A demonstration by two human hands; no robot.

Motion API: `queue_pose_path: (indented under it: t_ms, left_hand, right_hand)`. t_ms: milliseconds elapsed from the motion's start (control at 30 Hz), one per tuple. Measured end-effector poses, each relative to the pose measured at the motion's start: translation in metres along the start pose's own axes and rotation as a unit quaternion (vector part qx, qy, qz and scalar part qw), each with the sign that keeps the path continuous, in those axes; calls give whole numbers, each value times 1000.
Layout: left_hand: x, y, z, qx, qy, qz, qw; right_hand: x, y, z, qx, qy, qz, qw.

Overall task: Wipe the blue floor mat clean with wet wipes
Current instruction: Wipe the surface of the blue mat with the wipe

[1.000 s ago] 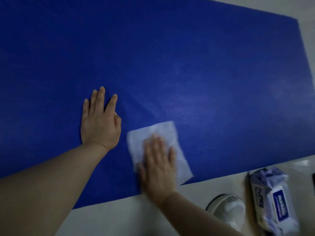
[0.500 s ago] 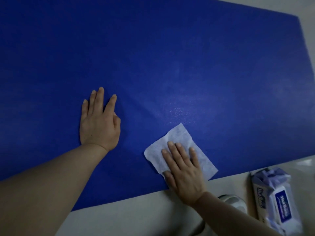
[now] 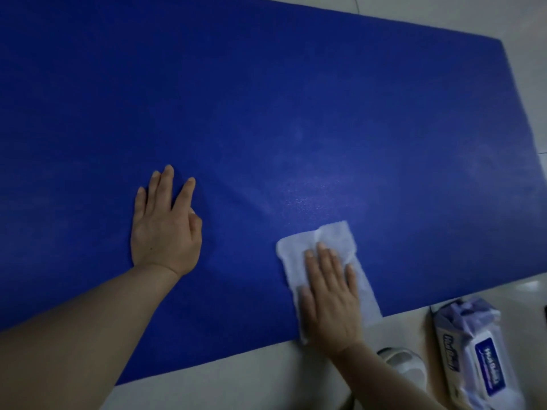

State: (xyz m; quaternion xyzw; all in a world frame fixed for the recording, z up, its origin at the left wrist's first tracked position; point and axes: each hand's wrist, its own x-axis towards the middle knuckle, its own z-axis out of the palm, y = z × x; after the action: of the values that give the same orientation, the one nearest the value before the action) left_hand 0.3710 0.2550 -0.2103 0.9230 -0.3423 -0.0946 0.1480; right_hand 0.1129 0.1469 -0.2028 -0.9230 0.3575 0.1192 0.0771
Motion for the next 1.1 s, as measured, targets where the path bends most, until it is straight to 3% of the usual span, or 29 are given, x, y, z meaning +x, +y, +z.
queue_pose_path:
  t_ms: [167, 333, 500, 667, 767, 900, 1000, 1100]
  left_hand:
    - [0, -3, 3, 0, 6, 5, 1000]
    - [1, -4, 4, -6, 8, 4, 1000]
    - [1, -3, 4, -12, 6, 1, 1000]
    - [2, 6, 0, -46, 19, -39, 998]
    - [29, 36, -7, -126, 41, -64, 989]
    - [99, 101, -4, -219, 55, 13, 974]
    - [148, 149, 5, -248, 49, -12, 968]
    - [184, 180, 22, -215, 31, -24, 976]
  right_hand:
    - [9, -7, 6, 18, 33, 128, 991]
    - [28, -35, 0, -22, 13, -63, 998]
    - [58, 12, -2, 38, 65, 104, 992]
    - [57, 10, 0, 51, 73, 86, 992]
    - [77, 15, -8, 73, 83, 53, 992]
    - [142, 20, -29, 119, 99, 54, 986]
    - [193, 24, -51, 145, 86, 36, 985]
    - [226, 25, -66, 94, 35, -28, 995]
